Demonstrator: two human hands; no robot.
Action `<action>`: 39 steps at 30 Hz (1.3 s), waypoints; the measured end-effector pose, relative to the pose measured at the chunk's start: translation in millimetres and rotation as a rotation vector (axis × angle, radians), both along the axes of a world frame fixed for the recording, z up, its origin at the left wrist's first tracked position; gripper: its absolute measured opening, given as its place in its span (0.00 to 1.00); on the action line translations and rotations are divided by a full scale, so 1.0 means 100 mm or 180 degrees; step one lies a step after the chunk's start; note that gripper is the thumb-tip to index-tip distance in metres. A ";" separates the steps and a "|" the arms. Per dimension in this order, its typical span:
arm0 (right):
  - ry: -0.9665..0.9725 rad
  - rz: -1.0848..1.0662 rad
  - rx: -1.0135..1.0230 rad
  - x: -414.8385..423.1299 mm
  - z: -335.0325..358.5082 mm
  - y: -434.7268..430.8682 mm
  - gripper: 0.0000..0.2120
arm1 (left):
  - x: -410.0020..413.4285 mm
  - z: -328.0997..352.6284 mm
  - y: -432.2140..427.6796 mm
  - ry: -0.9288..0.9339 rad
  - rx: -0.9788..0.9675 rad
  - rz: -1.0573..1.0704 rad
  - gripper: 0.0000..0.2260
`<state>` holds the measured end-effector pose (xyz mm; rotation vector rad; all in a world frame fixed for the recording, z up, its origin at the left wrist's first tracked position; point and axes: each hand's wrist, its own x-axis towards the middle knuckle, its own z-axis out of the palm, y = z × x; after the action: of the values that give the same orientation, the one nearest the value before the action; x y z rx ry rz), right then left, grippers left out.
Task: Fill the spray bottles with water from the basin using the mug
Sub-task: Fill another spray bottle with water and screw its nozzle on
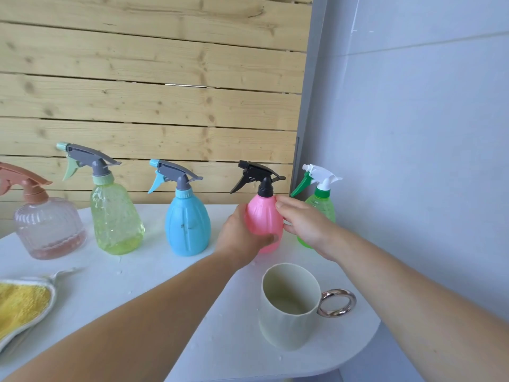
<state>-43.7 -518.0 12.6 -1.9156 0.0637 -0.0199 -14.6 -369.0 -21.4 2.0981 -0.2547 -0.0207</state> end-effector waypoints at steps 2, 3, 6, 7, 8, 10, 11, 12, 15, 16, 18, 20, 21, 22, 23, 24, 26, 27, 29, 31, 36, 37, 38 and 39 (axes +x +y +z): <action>-0.0023 -0.0023 0.0021 -0.02 0.00 0.00 0.28 | -0.01 0.00 0.00 0.0061 -0.0057 -0.0040 0.34; -0.0057 -0.0023 0.0048 -0.06 0.02 0.01 0.24 | -0.02 -0.01 0.01 0.0113 -0.0068 -0.0055 0.34; -0.0186 -0.0051 -0.0132 -0.13 0.05 -0.04 0.10 | -0.08 0.02 0.04 0.0318 -0.0044 -0.0050 0.39; -0.0280 -0.0201 -0.0246 -0.16 0.06 -0.07 0.12 | -0.10 0.05 0.05 0.0387 -0.0001 -0.0004 0.42; -0.0394 -0.0405 -0.0362 -0.19 0.08 -0.10 0.16 | -0.11 0.09 0.07 0.0445 0.0078 0.0058 0.43; -0.0677 -0.0865 -0.0525 -0.23 0.15 -0.19 0.16 | -0.13 0.17 0.12 0.0492 0.0270 0.0155 0.36; -0.0843 -0.1084 -0.0603 -0.24 0.19 -0.25 0.13 | -0.14 0.22 0.15 0.0473 0.0342 0.0167 0.28; -0.0977 -0.1304 -0.0704 -0.25 0.23 -0.32 0.10 | -0.14 0.25 0.16 0.0456 0.0351 0.0139 0.21; -0.1293 -0.1740 -0.1158 -0.20 0.35 -0.48 0.09 | -0.17 0.37 0.12 0.0460 0.0063 -0.0241 0.13; -0.1270 -0.1712 -0.1345 -0.15 0.38 -0.52 0.14 | -0.20 0.41 0.08 0.0501 -0.0056 -0.0404 0.12; -0.1034 -0.1493 -0.1670 -0.05 0.44 -0.54 0.22 | -0.24 0.49 0.00 0.0645 -0.0250 -0.0680 0.11; -0.0798 -0.1230 -0.1739 0.05 0.47 -0.56 0.24 | -0.26 0.54 -0.06 0.0796 -0.0352 -0.0860 0.11; -0.0744 -0.1120 -0.1686 0.08 0.49 -0.56 0.23 | -0.27 0.55 -0.08 0.0858 -0.0386 -0.0892 0.10; -0.0728 -0.1032 -0.1599 0.09 0.50 -0.56 0.20 | -0.27 0.54 -0.09 0.0910 -0.0418 -0.0900 0.10; -0.0742 -0.0987 -0.1521 0.09 0.51 -0.56 0.17 | -0.27 0.53 -0.08 0.0955 -0.0436 -0.0893 0.09; -0.0777 -0.0969 -0.1494 0.08 0.51 -0.57 0.13 | -0.28 0.52 -0.07 0.0985 -0.0450 -0.0883 0.09; -0.0789 -0.0924 -0.1507 0.03 0.54 -0.57 0.08 | -0.32 0.52 -0.02 0.1012 -0.0498 -0.0882 0.09; -0.0761 -0.0875 -0.1512 -0.03 0.56 -0.56 0.07 | -0.36 0.53 0.01 0.1006 -0.0530 -0.0886 0.09; -0.0778 -0.0833 -0.1523 -0.16 0.63 -0.54 0.05 | -0.43 0.58 0.07 0.0937 -0.0565 -0.0891 0.08; -0.0933 -0.0830 -0.1643 -0.33 0.75 -0.49 0.05 | -0.53 0.63 0.14 0.0758 -0.0570 -0.0865 0.06; -0.1523 -0.1038 -0.2052 -0.94 1.21 -0.18 0.05 | -0.87 0.78 0.36 -0.0058 -0.0353 -0.0865 0.11; -0.1598 -0.1075 -0.2104 -1.05 1.28 -0.11 0.05 | -0.92 0.79 0.39 -0.0191 -0.0291 -0.0858 0.14; -0.1697 -0.1110 -0.2135 -1.17 1.37 -0.03 0.05 | -1.00 0.81 0.44 -0.0312 -0.0234 -0.0852 0.16; -0.1797 -0.1125 -0.2128 -1.26 1.43 0.05 0.05 | -1.07 0.82 0.47 -0.0450 -0.0172 -0.0856 0.19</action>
<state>-170.2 -513.3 155.8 -2.4623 0.0118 -0.9143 -121.8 -322.0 60.8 2.0006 -0.6149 -0.0255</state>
